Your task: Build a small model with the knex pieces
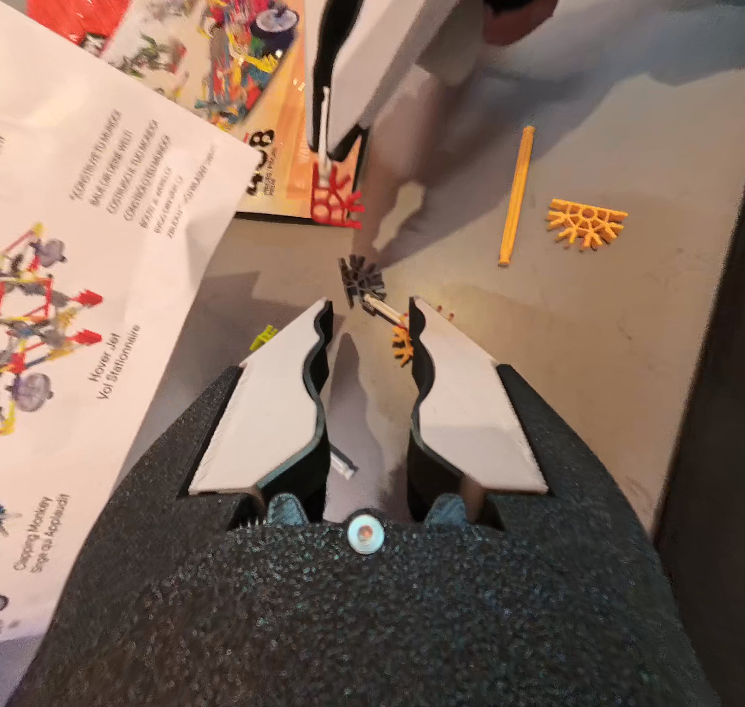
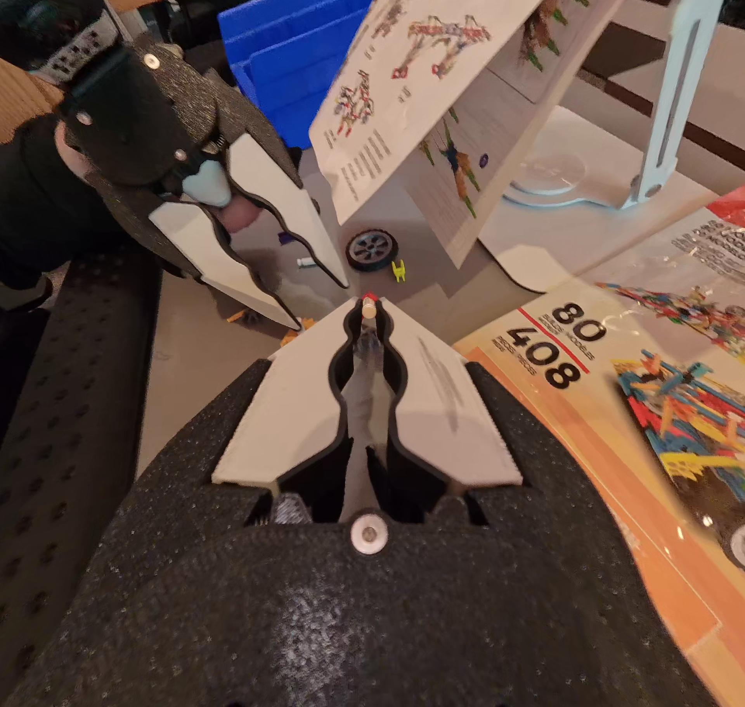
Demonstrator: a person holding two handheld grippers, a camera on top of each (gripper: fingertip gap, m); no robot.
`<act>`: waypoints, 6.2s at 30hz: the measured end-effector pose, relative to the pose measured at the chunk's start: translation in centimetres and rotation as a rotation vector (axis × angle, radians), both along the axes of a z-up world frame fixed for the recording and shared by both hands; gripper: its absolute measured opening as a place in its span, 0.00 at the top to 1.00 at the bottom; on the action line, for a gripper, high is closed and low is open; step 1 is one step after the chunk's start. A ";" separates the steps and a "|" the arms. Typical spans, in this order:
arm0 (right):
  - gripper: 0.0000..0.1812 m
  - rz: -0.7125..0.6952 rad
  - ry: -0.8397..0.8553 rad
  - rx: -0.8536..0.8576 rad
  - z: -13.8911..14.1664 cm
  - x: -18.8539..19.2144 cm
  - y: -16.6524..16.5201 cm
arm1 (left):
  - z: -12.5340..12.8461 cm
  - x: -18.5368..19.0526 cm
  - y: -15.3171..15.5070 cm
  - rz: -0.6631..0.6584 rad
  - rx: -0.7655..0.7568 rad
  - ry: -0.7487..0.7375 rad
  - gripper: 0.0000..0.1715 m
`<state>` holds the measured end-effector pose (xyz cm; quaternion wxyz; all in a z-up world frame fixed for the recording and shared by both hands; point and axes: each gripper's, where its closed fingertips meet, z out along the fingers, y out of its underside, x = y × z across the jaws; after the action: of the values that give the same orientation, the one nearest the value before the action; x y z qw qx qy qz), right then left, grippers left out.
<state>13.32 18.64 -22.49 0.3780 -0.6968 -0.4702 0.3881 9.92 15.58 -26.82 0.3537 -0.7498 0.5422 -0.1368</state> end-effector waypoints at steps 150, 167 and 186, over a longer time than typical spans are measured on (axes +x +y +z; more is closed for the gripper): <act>0.96 0.193 0.260 0.077 6.2 0.5 -3.8 | 10.9 4.7 -0.9 -0.078 0.018 -0.809 0.97; 0.97 0.203 0.259 0.079 5.8 -0.4 -4.0 | 11.5 4.8 -0.9 -0.081 -0.044 -0.892 0.96; 0.97 0.250 0.002 0.091 2.0 0.7 -4.8 | 10.1 4.7 -0.6 -0.076 0.026 -0.711 0.97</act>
<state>14.02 13.89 -20.46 0.3584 -0.6146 -0.5701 0.4109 14.66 14.97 -16.77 0.5243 -0.6300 0.4145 -0.3954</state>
